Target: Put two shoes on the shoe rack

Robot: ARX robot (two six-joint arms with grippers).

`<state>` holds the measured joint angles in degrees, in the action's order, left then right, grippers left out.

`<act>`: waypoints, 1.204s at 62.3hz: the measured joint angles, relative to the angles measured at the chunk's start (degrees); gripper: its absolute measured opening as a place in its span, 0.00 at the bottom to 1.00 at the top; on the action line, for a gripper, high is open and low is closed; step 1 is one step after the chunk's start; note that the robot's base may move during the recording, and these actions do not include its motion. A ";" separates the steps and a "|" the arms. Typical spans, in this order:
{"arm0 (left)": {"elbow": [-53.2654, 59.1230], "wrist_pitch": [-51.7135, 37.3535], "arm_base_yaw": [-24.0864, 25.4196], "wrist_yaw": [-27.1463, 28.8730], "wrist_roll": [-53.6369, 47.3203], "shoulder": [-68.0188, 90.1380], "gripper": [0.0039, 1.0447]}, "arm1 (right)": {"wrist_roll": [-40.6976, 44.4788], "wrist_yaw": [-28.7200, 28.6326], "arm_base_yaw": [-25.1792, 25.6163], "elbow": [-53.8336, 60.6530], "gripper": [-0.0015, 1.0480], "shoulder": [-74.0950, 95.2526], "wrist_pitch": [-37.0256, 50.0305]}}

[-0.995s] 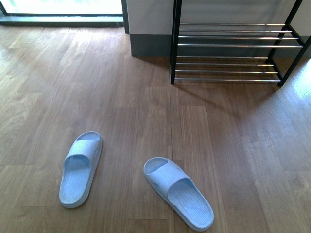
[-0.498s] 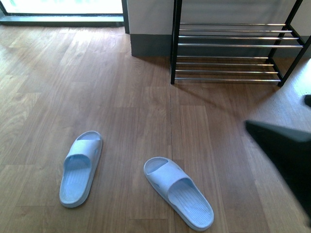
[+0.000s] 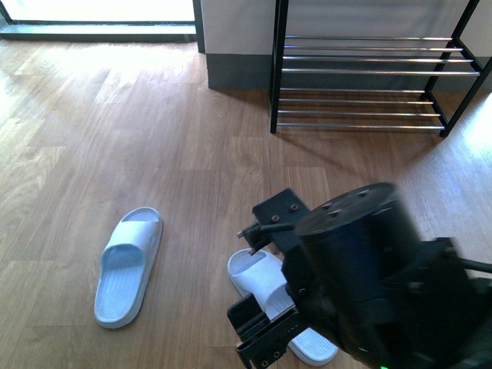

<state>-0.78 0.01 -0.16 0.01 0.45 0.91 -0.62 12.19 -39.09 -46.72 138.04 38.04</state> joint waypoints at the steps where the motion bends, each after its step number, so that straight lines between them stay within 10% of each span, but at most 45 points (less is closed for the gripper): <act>1: 0.00 0.00 0.02 0.00 0.00 0.00 0.91 | -0.09 1.20 0.46 -2.16 0.91 2.19 -0.37; 36: 0.00 0.00 0.00 0.00 -0.02 0.00 0.91 | 6.12 10.36 6.91 -29.18 0.91 26.21 -8.74; 59: 0.00 0.00 0.02 0.00 -0.02 0.00 0.91 | 4.13 0.04 6.47 -35.01 0.91 30.80 -7.10; 75: 0.00 0.00 0.00 0.00 0.00 0.00 0.91 | 1.92 -2.29 5.62 -37.31 0.52 31.61 -6.54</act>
<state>-0.78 0.01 -0.16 0.01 0.45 0.91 1.30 9.89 -33.47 -84.03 169.64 31.51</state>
